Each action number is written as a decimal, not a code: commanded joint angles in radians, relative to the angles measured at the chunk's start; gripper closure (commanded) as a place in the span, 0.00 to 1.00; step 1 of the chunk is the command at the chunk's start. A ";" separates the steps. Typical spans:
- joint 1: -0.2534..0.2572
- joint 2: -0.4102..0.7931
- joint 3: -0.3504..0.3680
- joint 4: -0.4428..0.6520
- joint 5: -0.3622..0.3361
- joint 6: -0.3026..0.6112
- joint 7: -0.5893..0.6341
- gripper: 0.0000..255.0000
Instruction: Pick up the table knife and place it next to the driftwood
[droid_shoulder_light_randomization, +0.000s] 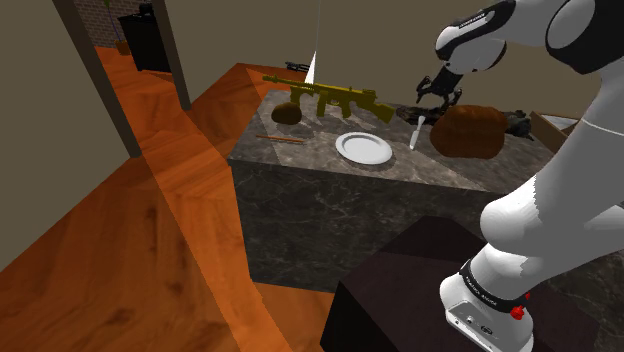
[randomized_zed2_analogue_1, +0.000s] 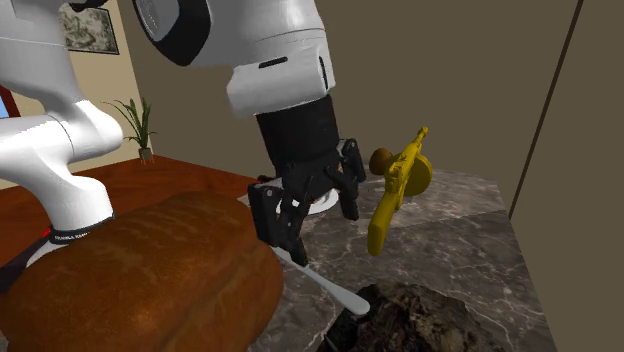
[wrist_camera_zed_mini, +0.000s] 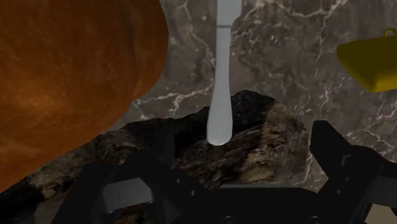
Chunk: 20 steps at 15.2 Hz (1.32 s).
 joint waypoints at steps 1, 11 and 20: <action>-0.027 0.086 -0.001 0.065 0.080 -0.068 -0.055 0.00; -0.044 0.192 0.017 0.080 0.142 -0.033 -0.096 0.00; -0.044 0.192 0.017 0.080 0.142 -0.033 -0.096 1.00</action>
